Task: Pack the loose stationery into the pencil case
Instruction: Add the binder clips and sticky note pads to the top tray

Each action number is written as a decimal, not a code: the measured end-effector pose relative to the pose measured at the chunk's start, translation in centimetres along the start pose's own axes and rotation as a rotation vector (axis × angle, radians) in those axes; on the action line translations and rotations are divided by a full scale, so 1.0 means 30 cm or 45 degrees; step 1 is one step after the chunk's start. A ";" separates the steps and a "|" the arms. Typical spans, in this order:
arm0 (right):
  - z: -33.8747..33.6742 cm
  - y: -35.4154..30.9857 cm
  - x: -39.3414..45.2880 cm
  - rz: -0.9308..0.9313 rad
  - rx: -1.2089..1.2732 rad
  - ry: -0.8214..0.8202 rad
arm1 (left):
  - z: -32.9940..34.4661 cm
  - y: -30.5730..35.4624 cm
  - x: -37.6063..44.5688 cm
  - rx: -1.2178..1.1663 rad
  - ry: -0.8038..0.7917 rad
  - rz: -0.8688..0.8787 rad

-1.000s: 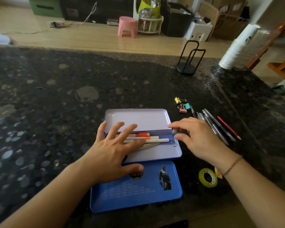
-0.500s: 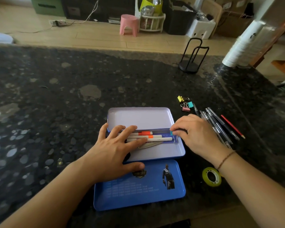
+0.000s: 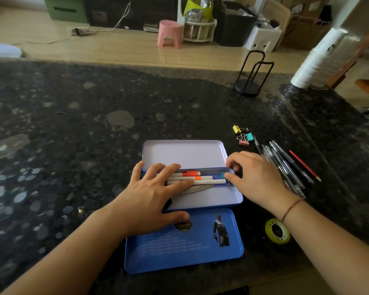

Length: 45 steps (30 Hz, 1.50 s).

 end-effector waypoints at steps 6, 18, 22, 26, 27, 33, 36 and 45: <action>-0.054 0.138 0.078 0.345 0.216 0.124 | -0.010 0.005 0.001 -0.026 0.031 0.026; -0.039 0.243 0.203 0.402 -0.428 0.106 | -0.016 -0.002 0.000 -0.089 0.055 0.024; -0.184 0.135 0.011 0.257 -0.043 0.355 | -0.023 -0.005 0.002 -0.123 0.075 0.007; -0.148 -0.069 -0.196 -0.051 -0.045 0.223 | -0.020 -0.007 0.004 -0.109 0.052 -0.030; -0.129 -0.086 -0.218 -0.074 -0.065 0.201 | -0.020 -0.006 0.003 -0.106 0.053 -0.032; -0.092 -0.072 -0.225 -0.039 -0.092 0.169 | -0.024 0.000 0.002 -0.125 0.085 -0.009; -0.079 -0.073 -0.195 -0.037 -0.167 0.115 | -0.027 0.001 0.003 -0.143 0.097 0.005; -0.038 -0.060 -0.131 0.026 -0.229 -0.137 | -0.027 -0.003 0.002 -0.133 0.067 -0.014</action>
Point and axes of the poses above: each hand's wrist, its own x-axis towards the middle knuckle, its own z-axis out of the palm, y = z × x, the point moved 10 cm from there along x, towards the middle knuckle, and after that the axes turned 13 degrees about -x, right-handed, at the moved point
